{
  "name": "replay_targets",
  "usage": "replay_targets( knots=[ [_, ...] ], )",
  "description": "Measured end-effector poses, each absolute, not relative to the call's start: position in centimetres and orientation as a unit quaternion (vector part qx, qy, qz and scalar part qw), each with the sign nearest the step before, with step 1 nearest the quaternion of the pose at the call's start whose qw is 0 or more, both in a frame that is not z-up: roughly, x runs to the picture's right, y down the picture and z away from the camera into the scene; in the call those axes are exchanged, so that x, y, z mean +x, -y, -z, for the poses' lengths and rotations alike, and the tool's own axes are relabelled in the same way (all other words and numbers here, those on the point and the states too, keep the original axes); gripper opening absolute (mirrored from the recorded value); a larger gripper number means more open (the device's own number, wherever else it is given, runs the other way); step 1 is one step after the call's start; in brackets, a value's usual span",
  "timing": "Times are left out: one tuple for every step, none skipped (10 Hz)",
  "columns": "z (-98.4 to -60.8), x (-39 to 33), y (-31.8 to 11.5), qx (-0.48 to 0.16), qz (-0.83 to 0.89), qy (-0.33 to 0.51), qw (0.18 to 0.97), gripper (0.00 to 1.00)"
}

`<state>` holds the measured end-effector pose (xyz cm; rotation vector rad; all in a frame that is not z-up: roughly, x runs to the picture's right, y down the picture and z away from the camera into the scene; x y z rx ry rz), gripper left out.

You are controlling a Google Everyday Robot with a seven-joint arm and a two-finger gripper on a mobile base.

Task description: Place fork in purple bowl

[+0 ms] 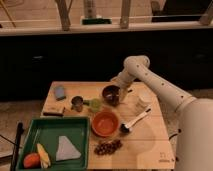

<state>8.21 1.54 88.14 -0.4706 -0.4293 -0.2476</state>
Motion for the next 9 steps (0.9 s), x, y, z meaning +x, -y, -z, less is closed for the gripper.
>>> replay_targets(
  knots=[
    [-88.18, 8.11, -1.51, -0.231, 0.123, 0.212, 0.942, 0.8],
    [-88.19, 8.12, -1.42, -0.23, 0.123, 0.213, 0.942, 0.8],
    [-88.21, 8.22, -1.38, -0.23, 0.123, 0.213, 0.942, 0.8],
    [-88.22, 8.18, -1.39, -0.23, 0.124, 0.214, 0.941, 0.8],
    [-88.22, 8.08, -1.36, -0.229, 0.124, 0.215, 0.941, 0.8],
    [-88.21, 8.03, -1.36, -0.229, 0.124, 0.215, 0.941, 0.8],
    [-88.22, 8.08, -1.37, -0.229, 0.124, 0.215, 0.941, 0.8],
    [-88.21, 8.12, -1.36, -0.229, 0.124, 0.214, 0.941, 0.8],
    [-88.22, 8.05, -1.36, -0.229, 0.124, 0.215, 0.941, 0.8]
  ],
)
